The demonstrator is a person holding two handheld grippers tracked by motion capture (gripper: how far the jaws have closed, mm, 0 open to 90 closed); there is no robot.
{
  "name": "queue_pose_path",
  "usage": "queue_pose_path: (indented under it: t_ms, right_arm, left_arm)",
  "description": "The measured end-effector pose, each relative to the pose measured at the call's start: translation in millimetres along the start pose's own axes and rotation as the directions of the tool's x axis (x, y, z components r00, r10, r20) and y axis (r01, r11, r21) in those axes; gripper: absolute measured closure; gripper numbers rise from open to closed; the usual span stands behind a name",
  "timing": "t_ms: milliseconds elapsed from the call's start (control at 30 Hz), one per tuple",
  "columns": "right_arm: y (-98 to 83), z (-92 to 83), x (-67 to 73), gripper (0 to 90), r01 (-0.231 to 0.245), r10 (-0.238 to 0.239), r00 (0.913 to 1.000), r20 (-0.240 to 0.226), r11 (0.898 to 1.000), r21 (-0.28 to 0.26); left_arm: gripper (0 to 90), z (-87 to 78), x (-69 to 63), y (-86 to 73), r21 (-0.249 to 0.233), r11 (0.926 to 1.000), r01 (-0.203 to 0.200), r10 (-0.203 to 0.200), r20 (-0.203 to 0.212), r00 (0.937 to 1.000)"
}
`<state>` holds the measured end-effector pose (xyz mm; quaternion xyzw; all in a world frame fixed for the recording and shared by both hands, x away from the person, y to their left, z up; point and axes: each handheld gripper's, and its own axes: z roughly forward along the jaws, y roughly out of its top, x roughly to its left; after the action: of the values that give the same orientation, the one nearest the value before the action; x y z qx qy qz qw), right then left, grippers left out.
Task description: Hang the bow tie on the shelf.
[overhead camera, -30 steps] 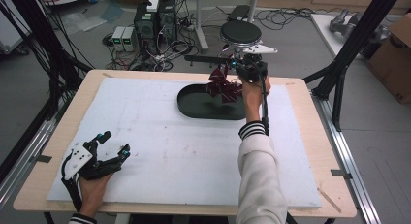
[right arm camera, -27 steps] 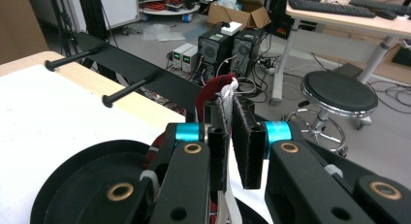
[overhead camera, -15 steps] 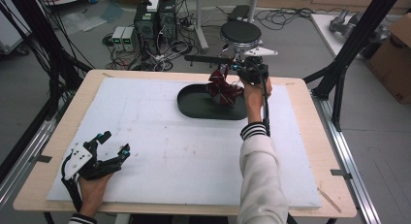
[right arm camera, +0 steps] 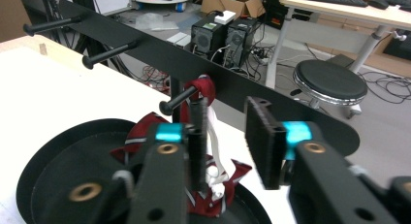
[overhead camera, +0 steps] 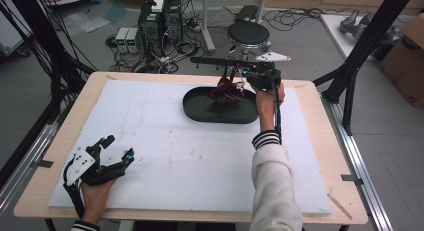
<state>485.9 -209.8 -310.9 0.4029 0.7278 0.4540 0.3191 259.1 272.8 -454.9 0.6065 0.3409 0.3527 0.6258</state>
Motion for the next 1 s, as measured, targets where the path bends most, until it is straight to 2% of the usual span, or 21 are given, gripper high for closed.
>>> queue_pose_path:
  t_ms: [33, 133, 200, 267, 367, 500, 567, 633, 767, 800, 867, 1000]
  right_arm:
    - [-0.9, -1.1, 0.5, 64.2, 0.005, -0.005, 1.0000, -0.001, 1.000, -0.006]
    - [-2.9, -2.9, 2.6, 39.8, -0.010, 0.010, 0.9994, -0.033, 1.000, -0.006]
    - [-3.0, -5.7, 5.0, 30.2, -0.019, 0.019, 0.9974, -0.069, 1.000, -0.009]
    - [-2.3, -10.1, 9.6, 20.5, -0.007, 0.006, 0.9968, -0.080, 1.000, -0.009]
    - [-3.1, -18.5, 14.4, 12.0, -0.009, 0.006, 0.9945, -0.105, 1.000, -0.025]
    - [-4.8, -34.8, 17.6, 10.2, -0.035, 0.026, 0.9889, -0.147, 0.998, -0.059]
    - [-4.4, -45.9, 20.9, 9.6, -0.010, 0.000, 0.9870, -0.160, 0.998, -0.066]
    - [-3.8, -54.4, 24.5, 0.5, 0.003, -0.015, 0.9845, -0.175, 0.997, -0.071]
    - [-2.8, -68.2, 30.9, 0.4, 0.035, -0.046, 0.9809, -0.189, 0.998, -0.061]
    - [-2.9, -80.4, 35.3, 0.4, 0.070, -0.084, 0.9757, -0.202, 0.995, -0.076]
    - [-3.3, -85.8, 37.3, 0.4, 0.072, -0.087, 0.9748, -0.205, 0.994, -0.077]
    - [-5.7, -108.6, 43.0, 0.4, 0.083, -0.102, 0.9723, -0.210, 0.992, -0.097]
  left_arm:
    - [17.1, 0.0, 0.0, 0.0, 0.000, 1.0000, 0.000, 0.000, 0.000, 1.0000]
    - [17.1, 0.0, -0.2, -0.1, -0.001, 1.0000, 0.001, -0.001, -0.001, 1.0000]
    - [17.0, -0.4, -0.5, -0.1, -0.001, 1.0000, 0.000, 0.000, 0.000, 1.0000]
    - [17.1, -0.4, -0.4, -0.1, -0.002, 1.0000, 0.001, -0.001, -0.001, 1.0000]
    - [17.1, -0.5, -0.3, -0.1, -0.002, 1.0000, 0.000, 0.000, -0.001, 1.0000]
    - [17.1, -0.8, -0.1, -0.1, -0.003, 1.0000, -0.002, 0.002, -0.001, 1.0000]
    - [17.1, -0.8, -0.2, -0.1, -0.006, 1.0000, 0.000, 0.000, -0.002, 1.0000]
    - [17.1, -0.7, -0.1, -0.1, -0.005, 1.0000, 0.002, -0.002, -0.003, 1.0000]
    - [17.1, -0.1, 0.0, -0.1, -0.004, 1.0000, 0.004, -0.004, -0.005, 1.0000]
    - [17.1, 0.0, 0.2, 0.1, 0.000, 1.0000, 0.006, -0.006, -0.006, 1.0000]
    - [17.1, 0.0, 0.1, 0.1, 0.001, 1.0000, 0.006, -0.006, -0.008, 0.9999]
    - [17.1, -0.1, -0.2, 0.0, -0.002, 1.0000, 0.006, -0.006, -0.012, 0.9999]
